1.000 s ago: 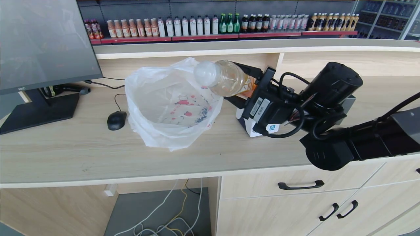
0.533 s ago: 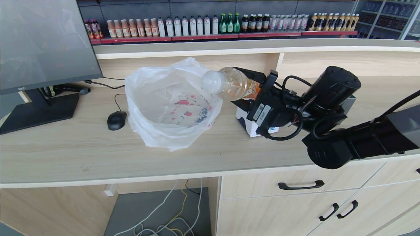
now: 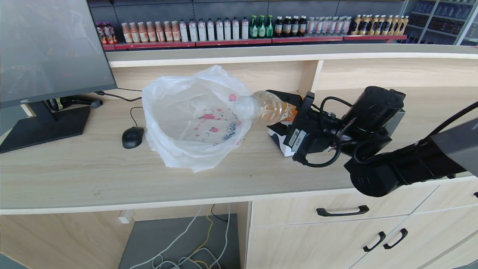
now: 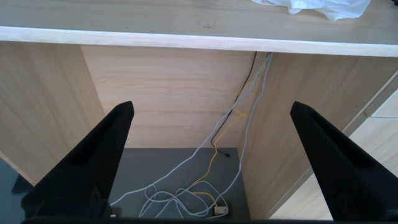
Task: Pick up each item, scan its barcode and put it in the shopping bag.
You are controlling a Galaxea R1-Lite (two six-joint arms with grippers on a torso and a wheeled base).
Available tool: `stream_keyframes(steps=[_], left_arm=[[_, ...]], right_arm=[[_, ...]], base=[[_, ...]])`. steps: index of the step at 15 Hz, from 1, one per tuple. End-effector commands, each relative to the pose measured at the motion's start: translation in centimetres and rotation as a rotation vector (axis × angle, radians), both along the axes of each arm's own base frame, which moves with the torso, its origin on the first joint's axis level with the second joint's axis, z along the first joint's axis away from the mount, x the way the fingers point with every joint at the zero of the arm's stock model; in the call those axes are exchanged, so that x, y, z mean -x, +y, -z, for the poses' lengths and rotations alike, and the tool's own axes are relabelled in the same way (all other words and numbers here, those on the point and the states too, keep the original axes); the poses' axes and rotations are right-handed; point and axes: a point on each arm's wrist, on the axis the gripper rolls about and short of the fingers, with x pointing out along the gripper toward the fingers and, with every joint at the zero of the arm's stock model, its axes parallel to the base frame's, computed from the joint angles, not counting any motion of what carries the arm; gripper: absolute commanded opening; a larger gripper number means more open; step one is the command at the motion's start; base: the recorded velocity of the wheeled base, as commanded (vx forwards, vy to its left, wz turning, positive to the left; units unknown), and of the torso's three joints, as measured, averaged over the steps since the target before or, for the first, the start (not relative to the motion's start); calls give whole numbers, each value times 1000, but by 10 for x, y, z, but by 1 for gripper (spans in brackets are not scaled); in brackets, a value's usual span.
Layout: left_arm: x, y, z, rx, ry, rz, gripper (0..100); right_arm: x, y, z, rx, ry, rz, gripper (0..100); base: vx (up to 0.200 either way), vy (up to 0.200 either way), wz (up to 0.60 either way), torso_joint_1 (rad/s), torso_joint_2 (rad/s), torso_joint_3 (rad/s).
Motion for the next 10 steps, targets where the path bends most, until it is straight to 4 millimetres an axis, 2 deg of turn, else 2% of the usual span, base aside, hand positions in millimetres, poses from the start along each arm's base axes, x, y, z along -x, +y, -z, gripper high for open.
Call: stream_keyframes(steps=[1,10], left_arm=[[0,0,0,0,2,0,100],[0,0,0,0,0,0,100]], right_arm=[[-1,0,4,5,8,0,0],[-3,-1,7,11,13,6,0]], base=[[0,0,0,0,0,0],[0,0,0,0,0,0]])
